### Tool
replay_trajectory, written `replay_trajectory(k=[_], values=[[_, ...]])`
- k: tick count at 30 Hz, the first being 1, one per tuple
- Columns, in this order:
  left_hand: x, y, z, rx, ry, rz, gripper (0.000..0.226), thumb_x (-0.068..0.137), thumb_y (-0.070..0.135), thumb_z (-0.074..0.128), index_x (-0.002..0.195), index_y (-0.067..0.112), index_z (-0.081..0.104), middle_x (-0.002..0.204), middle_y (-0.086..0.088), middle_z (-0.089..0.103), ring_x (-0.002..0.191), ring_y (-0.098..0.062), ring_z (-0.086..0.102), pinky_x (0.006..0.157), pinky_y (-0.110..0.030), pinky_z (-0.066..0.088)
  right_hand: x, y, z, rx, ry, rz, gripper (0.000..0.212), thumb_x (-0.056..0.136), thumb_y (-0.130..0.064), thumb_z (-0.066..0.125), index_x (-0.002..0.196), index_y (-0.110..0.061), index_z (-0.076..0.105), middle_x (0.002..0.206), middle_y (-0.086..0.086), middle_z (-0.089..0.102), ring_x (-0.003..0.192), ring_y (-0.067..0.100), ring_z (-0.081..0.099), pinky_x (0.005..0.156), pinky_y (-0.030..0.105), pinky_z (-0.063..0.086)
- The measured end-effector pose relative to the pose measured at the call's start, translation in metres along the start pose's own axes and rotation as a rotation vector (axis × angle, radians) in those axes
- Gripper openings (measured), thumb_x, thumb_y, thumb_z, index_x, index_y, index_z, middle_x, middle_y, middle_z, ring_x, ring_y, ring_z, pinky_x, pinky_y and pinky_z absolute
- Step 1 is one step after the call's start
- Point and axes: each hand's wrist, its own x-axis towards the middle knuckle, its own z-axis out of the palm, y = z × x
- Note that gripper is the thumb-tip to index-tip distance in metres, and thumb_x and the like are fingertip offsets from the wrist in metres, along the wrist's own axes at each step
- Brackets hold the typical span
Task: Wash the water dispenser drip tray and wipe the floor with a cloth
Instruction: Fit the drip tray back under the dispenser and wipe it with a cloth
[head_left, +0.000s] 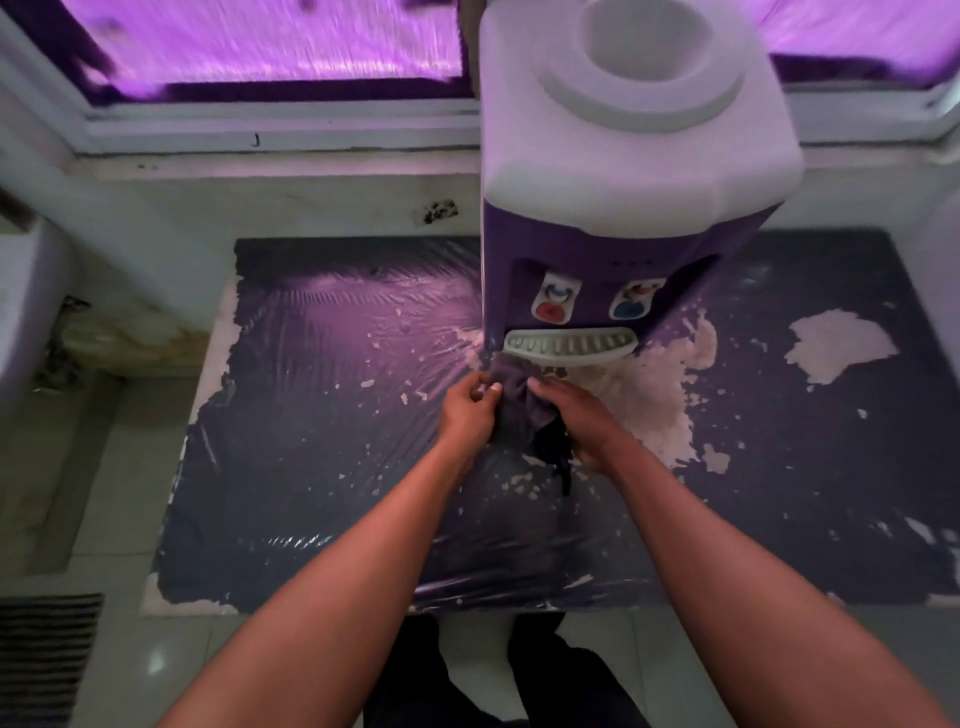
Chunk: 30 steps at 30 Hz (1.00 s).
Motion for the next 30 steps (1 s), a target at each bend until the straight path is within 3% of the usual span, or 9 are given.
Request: replay_trajectory(k=[2, 4, 8, 11, 15, 19, 21, 25, 30], values=[[-0.007, 0.014, 0.001, 0.122, 0.064, 0.002, 0.01, 0.081, 0.037, 0.065, 0.075, 0.029, 0.062, 0.073, -0.001, 0.065, 0.072, -0.024, 0.063, 0.074, -0.042, 0.055, -0.003, -0.006, -0.006, -0.201, 0.071, -0.021, 0.018, 0.097, -0.016, 0.056, 0.094, -0.017, 0.074, 0.112, 0.006, 0.073, 0.109, 0.023, 0.064, 0.106, 0.039, 0.045], [-0.015, 0.029, 0.003, 0.241, 0.164, 0.0, 0.031, 0.082, 0.047, 0.065, 0.07, 0.021, 0.052, 0.069, -0.001, 0.061, 0.068, -0.024, 0.058, 0.067, -0.037, 0.049, -0.015, -0.016, -0.008, -0.302, 0.071, -0.021, 0.022, 0.099, -0.02, 0.054, 0.111, -0.014, 0.071, 0.12, 0.004, 0.068, 0.111, 0.018, 0.062, 0.104, 0.032, 0.044], [-0.023, 0.045, 0.018, 0.133, -0.025, -0.044, 0.057, 0.064, 0.07, 0.065, 0.063, 0.013, 0.061, 0.062, -0.009, 0.067, 0.063, -0.029, 0.067, 0.066, -0.045, 0.057, -0.035, -0.03, -0.014, -0.441, 0.043, -0.018, 0.032, 0.101, -0.031, 0.051, 0.122, -0.016, 0.069, 0.123, 0.001, 0.068, 0.112, 0.017, 0.062, 0.101, 0.035, 0.045], [-0.01, 0.036, 0.031, 0.156, -0.05, -0.088, 0.045, 0.05, 0.061, 0.07, 0.059, 0.018, 0.064, 0.063, -0.011, 0.068, 0.065, -0.031, 0.068, 0.07, -0.056, 0.059, -0.045, -0.037, -0.021, -0.599, 0.004, -0.051, 0.034, 0.102, -0.032, 0.048, 0.125, -0.017, 0.068, 0.125, 0.005, 0.067, 0.116, 0.021, 0.061, 0.104, 0.039, 0.045], [-0.02, 0.046, 0.041, 0.221, -0.003, -0.079, 0.015, 0.064, 0.035, 0.064, 0.054, 0.024, 0.065, 0.073, -0.013, 0.071, 0.075, -0.031, 0.07, 0.073, -0.052, 0.06, -0.053, -0.04, -0.038, -0.741, -0.053, -0.058, 0.038, 0.105, -0.029, 0.041, 0.127, -0.008, 0.064, 0.132, 0.015, 0.063, 0.123, 0.028, 0.057, 0.105, 0.038, 0.043], [-0.031, 0.045, 0.04, 0.351, 0.15, -0.112, 0.029, 0.078, 0.041, 0.057, 0.082, 0.015, 0.067, 0.095, -0.016, 0.073, 0.088, -0.034, 0.069, 0.08, -0.043, 0.057, -0.057, -0.033, -0.062, -1.056, 0.223, -0.172, 0.039, 0.105, -0.029, 0.038, 0.127, -0.005, 0.06, 0.127, 0.021, 0.063, 0.117, 0.037, 0.058, 0.094, 0.037, 0.046], [-0.042, 0.047, 0.035, 0.439, 0.207, -0.175, 0.043, 0.082, 0.048, 0.054, 0.104, 0.013, 0.069, 0.108, -0.015, 0.071, 0.098, -0.036, 0.067, 0.085, -0.039, 0.054, -0.056, -0.03, -0.073, -0.98, 0.36, -0.227, 0.03, 0.099, -0.027, 0.051, 0.116, -0.005, 0.064, 0.115, 0.02, 0.068, 0.107, 0.038, 0.062, 0.084, 0.035, 0.047], [-0.056, 0.045, 0.033, 0.765, 0.158, -0.207, 0.038, 0.087, 0.032, 0.059, 0.112, 0.005, 0.065, 0.118, -0.018, 0.066, 0.108, -0.037, 0.062, 0.083, -0.04, 0.05, -0.056, -0.035, -0.087, -0.884, 0.364, -0.191, 0.03, 0.083, -0.02, 0.072, 0.111, -0.008, 0.067, 0.108, 0.012, 0.069, 0.1, 0.03, 0.063, 0.076, 0.025, 0.04], [-0.054, 0.041, 0.062, 0.743, -0.084, 0.236, 0.046, 0.081, 0.032, 0.067, 0.123, 0.016, 0.059, 0.126, -0.01, 0.061, 0.114, -0.03, 0.057, 0.094, -0.034, 0.047, -0.047, -0.031, -0.096, -0.49, 0.364, -0.142, 0.018, 0.072, -0.03, 0.084, 0.083, -0.018, 0.077, 0.077, -0.006, 0.073, 0.075, 0.017, 0.068, 0.062, 0.028, 0.052]])
